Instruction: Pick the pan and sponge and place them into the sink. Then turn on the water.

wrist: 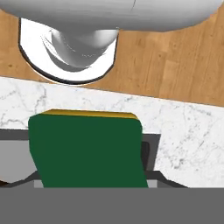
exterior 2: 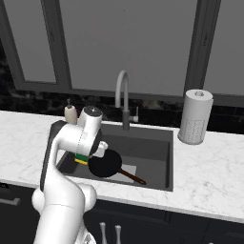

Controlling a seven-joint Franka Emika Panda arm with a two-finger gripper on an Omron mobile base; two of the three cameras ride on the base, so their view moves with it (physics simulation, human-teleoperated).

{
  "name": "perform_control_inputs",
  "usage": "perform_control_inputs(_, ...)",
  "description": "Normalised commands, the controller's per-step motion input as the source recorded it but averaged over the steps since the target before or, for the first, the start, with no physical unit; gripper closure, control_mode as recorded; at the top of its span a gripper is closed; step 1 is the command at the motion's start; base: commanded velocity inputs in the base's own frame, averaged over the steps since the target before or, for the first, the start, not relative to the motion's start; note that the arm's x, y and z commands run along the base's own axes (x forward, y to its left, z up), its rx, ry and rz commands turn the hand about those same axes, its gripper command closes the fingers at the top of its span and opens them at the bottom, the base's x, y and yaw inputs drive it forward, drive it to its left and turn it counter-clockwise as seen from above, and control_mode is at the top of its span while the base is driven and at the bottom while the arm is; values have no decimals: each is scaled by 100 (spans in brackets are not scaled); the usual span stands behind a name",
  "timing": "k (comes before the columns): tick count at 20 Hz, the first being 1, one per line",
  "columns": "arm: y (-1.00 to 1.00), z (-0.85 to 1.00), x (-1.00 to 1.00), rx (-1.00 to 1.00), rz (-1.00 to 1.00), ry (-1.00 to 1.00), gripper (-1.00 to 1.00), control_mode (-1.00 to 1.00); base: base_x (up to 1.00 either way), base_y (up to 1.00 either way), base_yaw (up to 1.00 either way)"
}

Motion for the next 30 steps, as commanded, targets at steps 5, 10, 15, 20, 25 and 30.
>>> perform_control_inputs(5,8,0,80,-13,7,12,100,-100,0,0,0)
perform_control_inputs(10,15,0,89,-21,5,36,100,-100,0,0,0)
perform_control_inputs(15,8,-3,67,-16,5,31,100,-100,0,0,0)
perform_control_inputs(20,0,-53,11,-7,7,11,100,-100,0,0,0)
perform_control_inputs(25,0,-73,0,-1,5,0,100,-100,0,0,0)
perform_control_inputs(30,-1,-48,3,0,5,0,100,-100,0,0,0)
